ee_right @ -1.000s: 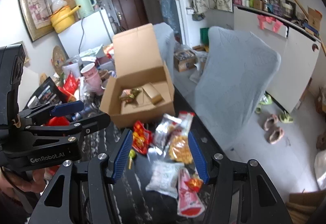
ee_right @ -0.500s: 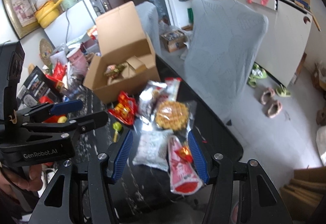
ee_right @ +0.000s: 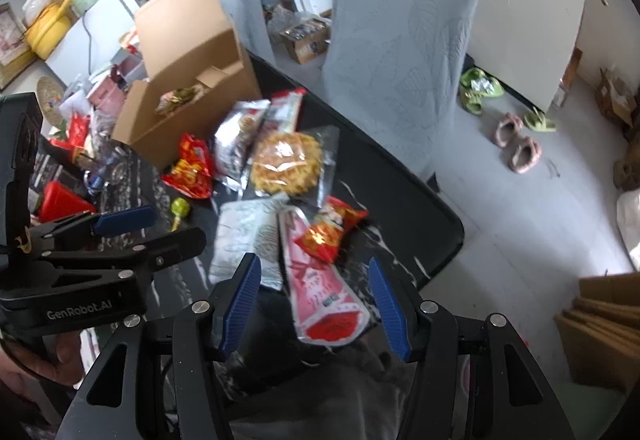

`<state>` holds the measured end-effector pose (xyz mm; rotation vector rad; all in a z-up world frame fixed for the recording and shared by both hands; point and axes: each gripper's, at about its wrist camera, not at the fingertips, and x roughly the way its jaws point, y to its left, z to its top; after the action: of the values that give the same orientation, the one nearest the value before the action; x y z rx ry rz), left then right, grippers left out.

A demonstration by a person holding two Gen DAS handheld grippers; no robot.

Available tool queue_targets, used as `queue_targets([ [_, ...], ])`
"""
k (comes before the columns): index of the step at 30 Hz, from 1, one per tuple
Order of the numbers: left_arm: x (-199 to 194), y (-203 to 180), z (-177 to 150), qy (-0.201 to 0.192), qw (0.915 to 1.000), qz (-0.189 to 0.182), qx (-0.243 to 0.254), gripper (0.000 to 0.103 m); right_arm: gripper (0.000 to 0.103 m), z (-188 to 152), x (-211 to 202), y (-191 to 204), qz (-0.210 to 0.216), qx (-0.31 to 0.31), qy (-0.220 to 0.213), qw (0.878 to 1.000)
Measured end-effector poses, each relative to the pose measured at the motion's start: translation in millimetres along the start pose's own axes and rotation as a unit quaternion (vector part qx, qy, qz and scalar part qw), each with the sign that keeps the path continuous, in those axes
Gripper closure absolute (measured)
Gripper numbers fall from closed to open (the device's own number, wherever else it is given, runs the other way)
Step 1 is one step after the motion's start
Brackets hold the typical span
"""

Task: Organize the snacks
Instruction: 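Move both grippers back toward the snacks on the table, then grasp the white bread packet with the left gripper while the right grasps the red chip bag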

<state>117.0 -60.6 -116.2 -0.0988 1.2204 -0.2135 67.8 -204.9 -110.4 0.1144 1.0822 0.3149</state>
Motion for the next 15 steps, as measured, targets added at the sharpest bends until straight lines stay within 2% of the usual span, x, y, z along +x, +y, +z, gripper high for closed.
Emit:
queue_targets([
  [15, 69, 8, 2, 0.059, 0.9978, 0.015, -0.027, 0.029, 0.047, -5, 42, -24, -0.004, 0.015, 0.043, 0.999],
])
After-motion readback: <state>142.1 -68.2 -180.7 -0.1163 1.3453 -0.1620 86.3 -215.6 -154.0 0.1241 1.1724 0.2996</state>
